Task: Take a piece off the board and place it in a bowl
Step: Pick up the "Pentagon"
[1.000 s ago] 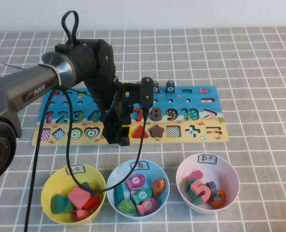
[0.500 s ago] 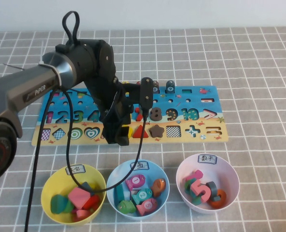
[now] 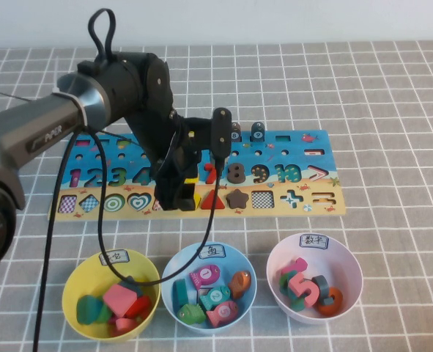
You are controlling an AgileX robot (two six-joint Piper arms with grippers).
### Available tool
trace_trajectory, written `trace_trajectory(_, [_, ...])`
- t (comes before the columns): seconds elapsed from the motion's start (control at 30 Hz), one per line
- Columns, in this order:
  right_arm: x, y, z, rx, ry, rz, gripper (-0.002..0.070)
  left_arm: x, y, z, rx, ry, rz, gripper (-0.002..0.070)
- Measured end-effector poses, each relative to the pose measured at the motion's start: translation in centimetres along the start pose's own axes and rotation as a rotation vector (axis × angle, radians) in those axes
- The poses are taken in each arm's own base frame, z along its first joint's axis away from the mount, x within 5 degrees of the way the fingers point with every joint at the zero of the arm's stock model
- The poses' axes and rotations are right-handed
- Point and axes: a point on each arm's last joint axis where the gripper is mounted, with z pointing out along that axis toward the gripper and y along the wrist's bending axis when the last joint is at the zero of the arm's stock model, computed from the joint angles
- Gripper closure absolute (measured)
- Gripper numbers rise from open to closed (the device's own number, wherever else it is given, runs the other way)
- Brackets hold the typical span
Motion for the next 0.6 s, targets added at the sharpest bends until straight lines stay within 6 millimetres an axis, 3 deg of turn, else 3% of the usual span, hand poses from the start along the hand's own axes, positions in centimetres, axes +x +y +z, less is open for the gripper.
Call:
trace_trajectory(0.37, [0.0,0.0,0.0,0.000,0.000,0.000,0.0694,-0.1,0.1,-0.6,-0.020,-0.008,0.002,0.0223])
trace_trajectory(0.6, [0.0,0.0,0.0,0.000,0.000,0.000,0.0694,0.0,0.1,0.5,-0.006,-0.001,-0.001,0.0223])
